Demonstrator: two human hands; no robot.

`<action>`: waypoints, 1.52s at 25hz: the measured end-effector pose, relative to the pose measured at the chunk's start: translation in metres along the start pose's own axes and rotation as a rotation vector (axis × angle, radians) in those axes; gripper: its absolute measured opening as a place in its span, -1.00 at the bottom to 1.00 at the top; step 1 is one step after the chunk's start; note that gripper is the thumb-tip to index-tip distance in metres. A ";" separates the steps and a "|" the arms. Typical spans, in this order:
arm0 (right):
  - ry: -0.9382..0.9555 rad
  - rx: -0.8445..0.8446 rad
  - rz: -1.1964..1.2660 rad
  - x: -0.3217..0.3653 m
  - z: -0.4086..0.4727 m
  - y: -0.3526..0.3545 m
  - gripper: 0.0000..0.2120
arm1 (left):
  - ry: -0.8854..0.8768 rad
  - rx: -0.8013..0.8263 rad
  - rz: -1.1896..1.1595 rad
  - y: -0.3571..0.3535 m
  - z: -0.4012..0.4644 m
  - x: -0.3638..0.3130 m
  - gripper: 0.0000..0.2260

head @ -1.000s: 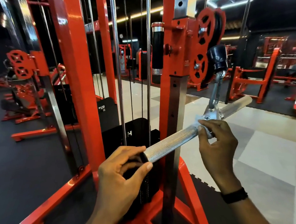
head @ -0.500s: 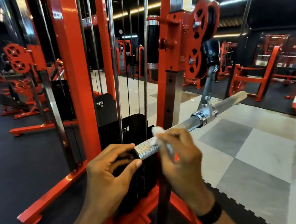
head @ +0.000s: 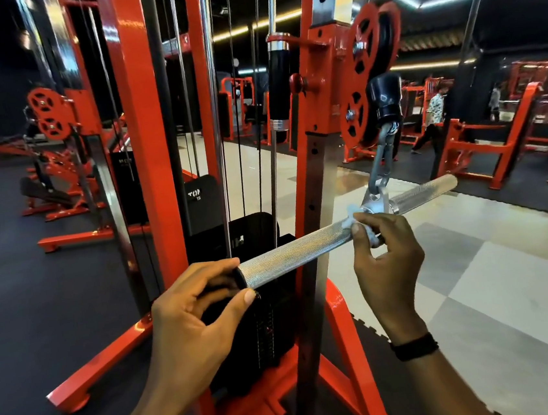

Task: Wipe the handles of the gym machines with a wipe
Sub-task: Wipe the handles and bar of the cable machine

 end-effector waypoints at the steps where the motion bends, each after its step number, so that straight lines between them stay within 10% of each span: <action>1: -0.007 -0.003 0.009 0.001 0.000 0.000 -0.84 | -0.005 0.002 0.013 0.000 0.000 0.000 -0.66; 15: 0.087 0.308 0.354 0.106 -0.074 -0.050 -0.85 | 0.012 0.009 0.030 0.008 0.005 -0.008 -0.74; 22: -0.016 -0.016 -0.025 0.010 0.000 0.001 -0.85 | 0.102 -0.039 0.018 0.004 0.002 -0.006 -0.77; 29: -0.073 -0.028 0.127 0.023 -0.015 -0.012 -0.87 | 0.190 -0.091 -0.048 0.001 0.006 -0.003 -0.74; 38: 0.099 0.332 0.346 0.110 -0.081 -0.058 -0.84 | 0.149 0.002 -0.070 0.008 0.000 0.000 -0.75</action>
Point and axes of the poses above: each hand's wrist, its own z-axis towards the middle knuckle, its own y-axis out of the back of the hand, x = y × z, the point moved 3 cm from there along z, towards the middle knuckle, and after that the axes turned 12 degrees about z, right-handed, at the moved point
